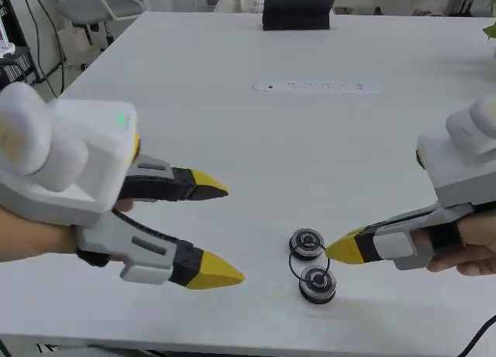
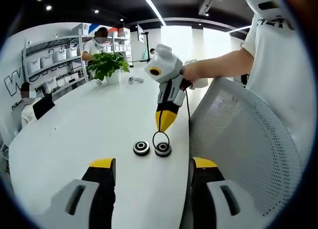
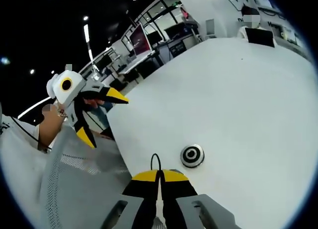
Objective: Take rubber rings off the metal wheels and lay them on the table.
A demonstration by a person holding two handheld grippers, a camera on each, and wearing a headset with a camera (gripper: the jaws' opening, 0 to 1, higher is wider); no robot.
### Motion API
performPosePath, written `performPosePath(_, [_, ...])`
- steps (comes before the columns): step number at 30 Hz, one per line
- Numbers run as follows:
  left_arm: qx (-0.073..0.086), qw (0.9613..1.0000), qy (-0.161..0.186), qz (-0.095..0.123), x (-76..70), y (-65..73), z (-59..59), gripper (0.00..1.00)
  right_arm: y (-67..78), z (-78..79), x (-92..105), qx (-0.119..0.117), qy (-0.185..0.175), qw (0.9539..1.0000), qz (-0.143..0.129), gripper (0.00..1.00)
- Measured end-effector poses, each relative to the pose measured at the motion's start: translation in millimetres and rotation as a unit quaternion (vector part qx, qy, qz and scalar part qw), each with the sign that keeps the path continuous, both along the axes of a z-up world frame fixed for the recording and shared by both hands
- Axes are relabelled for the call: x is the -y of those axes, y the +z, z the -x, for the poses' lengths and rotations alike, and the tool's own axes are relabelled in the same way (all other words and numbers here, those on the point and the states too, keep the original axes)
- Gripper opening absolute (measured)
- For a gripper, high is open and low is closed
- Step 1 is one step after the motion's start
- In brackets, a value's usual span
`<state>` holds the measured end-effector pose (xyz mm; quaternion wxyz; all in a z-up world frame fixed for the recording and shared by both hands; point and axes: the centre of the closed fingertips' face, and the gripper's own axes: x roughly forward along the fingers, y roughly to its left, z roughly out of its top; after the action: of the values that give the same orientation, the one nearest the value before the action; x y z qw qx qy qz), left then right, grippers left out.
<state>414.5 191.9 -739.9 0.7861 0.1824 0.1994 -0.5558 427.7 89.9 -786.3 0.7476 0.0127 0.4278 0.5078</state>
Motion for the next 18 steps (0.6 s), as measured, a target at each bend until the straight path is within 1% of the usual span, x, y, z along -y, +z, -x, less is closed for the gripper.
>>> performPosePath(1, [0.002,0.9999,0.011,0.002,-6.9,1.3,-0.1,0.61,2.0,-1.0,0.9,0.003,0.001,1.0,0.001,0.0])
performPosePath(4, [0.009,0.9993,0.037,0.008,-22.4,4.3,1.1,0.63,5.6,-2.4,2.0,0.002,0.003,1.0,-0.002,0.0])
performPosePath(8, [0.005,0.9974,0.066,0.028,-39.2,5.4,5.3,0.67,9.3,-2.8,1.9,0.01,0.01,0.9999,0.003,0.0])
performPosePath(12, [0.003,0.994,0.103,0.036,-57.3,2.1,8.1,0.68,16.7,-3.6,-2.1,0.013,0.018,0.9998,-0.002,0.0])
performPosePath(14, [-0.001,0.9931,0.11,0.04,-63.8,-0.4,13.1,0.69,19.9,-3.7,-4.2,0.018,0.024,0.9995,0.0,0.0])
performPosePath(18, [-0.009,0.9897,0.137,0.038,-77.0,-9.5,18.1,0.7,27.5,-3.4,-9.5,0.025,0.035,0.9991,-0.003,0.0])
